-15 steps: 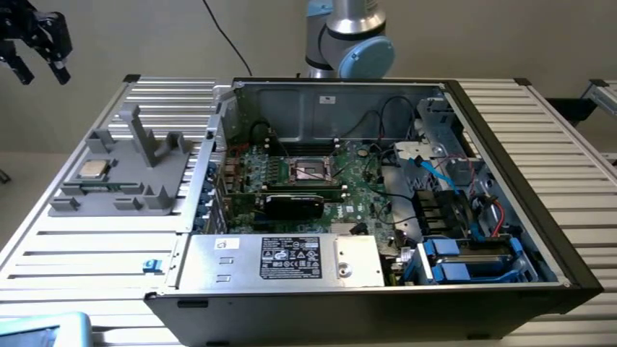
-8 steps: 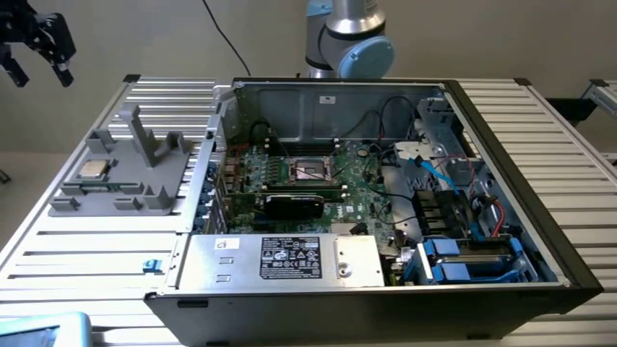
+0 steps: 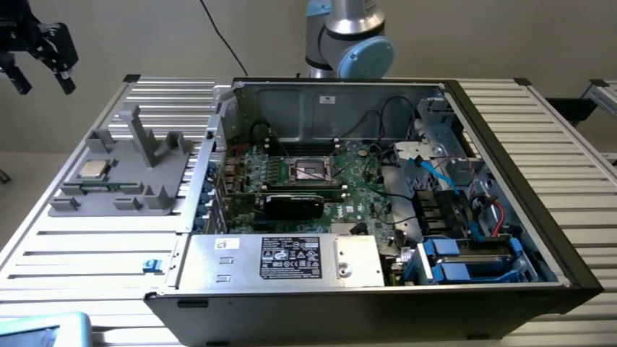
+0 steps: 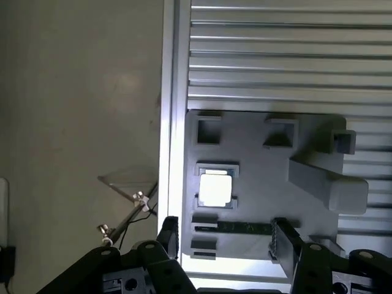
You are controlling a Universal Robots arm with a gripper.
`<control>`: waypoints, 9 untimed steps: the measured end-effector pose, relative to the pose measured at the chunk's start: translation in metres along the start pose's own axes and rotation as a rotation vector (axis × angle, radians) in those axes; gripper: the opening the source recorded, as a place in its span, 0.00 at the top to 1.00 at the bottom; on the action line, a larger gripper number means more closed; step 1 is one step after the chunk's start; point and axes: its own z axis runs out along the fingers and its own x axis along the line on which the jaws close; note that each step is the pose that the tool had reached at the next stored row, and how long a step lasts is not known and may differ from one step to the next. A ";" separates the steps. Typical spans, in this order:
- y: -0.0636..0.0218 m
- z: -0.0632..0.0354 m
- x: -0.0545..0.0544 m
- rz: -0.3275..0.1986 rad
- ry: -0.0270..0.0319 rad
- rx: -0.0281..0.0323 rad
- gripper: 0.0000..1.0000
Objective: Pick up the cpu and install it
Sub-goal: 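Pick up the cpu and move it towards the insertion slot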
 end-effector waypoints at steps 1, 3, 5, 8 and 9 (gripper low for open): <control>0.0000 0.0016 0.001 0.000 0.0000 -0.0018 0.27; 0.0001 0.0031 0.001 0.000 -0.0013 -0.0146 0.27; 0.0001 0.0035 0.001 0.000 -0.0020 -0.0167 0.27; 0.0000 0.0042 0.001 0.000 -0.0031 -0.0165 0.27; -0.0001 0.0054 0.001 0.000 -0.0048 -0.0159 0.27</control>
